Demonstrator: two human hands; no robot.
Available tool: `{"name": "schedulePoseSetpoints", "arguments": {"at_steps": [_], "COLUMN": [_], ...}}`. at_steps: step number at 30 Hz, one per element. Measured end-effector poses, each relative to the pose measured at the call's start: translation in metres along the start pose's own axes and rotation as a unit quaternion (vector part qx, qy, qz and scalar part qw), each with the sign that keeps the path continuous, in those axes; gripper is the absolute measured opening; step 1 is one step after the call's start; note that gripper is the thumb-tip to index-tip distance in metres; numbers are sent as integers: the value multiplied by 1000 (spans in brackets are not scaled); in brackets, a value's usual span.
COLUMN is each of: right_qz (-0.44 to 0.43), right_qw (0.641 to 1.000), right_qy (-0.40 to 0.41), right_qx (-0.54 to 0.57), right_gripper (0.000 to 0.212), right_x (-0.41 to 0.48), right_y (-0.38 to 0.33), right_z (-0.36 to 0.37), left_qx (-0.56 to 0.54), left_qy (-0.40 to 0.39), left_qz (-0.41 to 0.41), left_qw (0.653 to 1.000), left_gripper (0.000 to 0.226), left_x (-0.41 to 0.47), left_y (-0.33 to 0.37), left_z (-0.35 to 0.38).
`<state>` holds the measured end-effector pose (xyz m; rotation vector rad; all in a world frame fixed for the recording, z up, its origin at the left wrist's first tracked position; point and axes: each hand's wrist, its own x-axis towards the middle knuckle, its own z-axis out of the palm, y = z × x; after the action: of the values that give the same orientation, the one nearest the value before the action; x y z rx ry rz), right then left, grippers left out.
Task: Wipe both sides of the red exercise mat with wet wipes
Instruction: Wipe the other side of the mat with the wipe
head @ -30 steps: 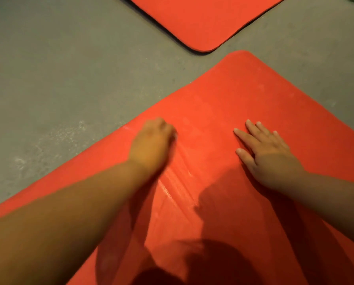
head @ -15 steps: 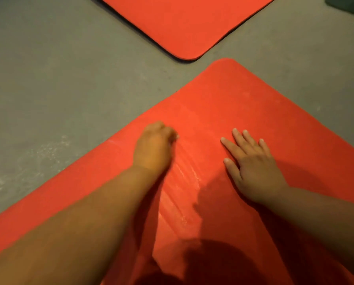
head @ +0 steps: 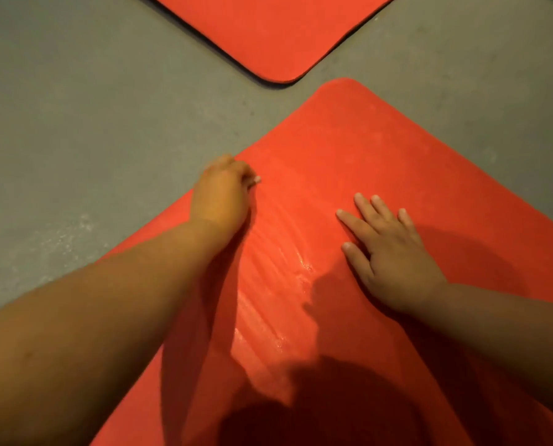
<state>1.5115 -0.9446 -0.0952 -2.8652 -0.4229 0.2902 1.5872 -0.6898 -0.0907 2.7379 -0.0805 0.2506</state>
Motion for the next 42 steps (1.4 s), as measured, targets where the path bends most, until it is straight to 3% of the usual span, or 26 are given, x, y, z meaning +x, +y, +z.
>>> {"name": "schedulePoseSetpoints", "arguments": {"at_steps": [2, 6, 10, 12, 14, 16, 17, 22, 25, 28, 31, 34, 38, 42], "right_qz": [2, 6, 1, -1, -1, 0, 1, -1, 14, -18, -59, -34, -24, 166], "right_qw": [1000, 1000, 1000, 1000, 1000, 1000, 1000, 1000, 999, 994, 990, 994, 994, 974], "right_qy": [5, 3, 3, 7, 5, 2, 2, 1, 34, 37, 1, -7, 14, 100], "right_qx": [-1, 3, 2, 2, -1, -3, -3, 19, 38, 98, 131, 107, 107, 115], "right_gripper": [61, 61, 62, 62, 62, 62, 62, 65, 62, 48, 37, 20, 14, 15], "right_x": [1, 0, 0, 1, 1, 1, 2, 1, 10, 49, 88, 93, 96, 155], "right_y": [0, -1, -1, -1, 0, 0, 0, -2, -12, -41, -81, -111, -109, -84], "right_z": [0, -1, -1, -1, 0, 1, 1, -4, -15, -30, -29, -13, -12, -28], "left_qx": [20, -6, -45, 20, 59, 54, 46, -84, -102, -34, 35, 81, 46, 69], "left_qy": [3, -29, -109, -92, -17, -4, -7, -72, -52, -64, -166, -303, -335, -350], "left_qz": [-49, -24, 194, 231, 107, -51, -72, 28, -28, -98, -136, -144, -144, -137], "left_qw": [999, 999, 974, 968, 992, 997, 996, 994, 993, 993, 976, 939, 930, 924], "left_gripper": [19, 14, 6, 18, 25, 23, 23, 33, 21, 25, 67, 111, 121, 122], "left_x": [27, -17, -71, -52, -15, 15, 18, -34, -39, -39, -41, -49, -56, -54], "left_y": [-18, 16, 50, 37, 10, -18, -20, 30, 25, 4, -28, -54, -65, -68], "left_z": [-2, -1, 3, 4, 0, -9, -9, -15, -34, -55, -71, -82, -79, -73]}}
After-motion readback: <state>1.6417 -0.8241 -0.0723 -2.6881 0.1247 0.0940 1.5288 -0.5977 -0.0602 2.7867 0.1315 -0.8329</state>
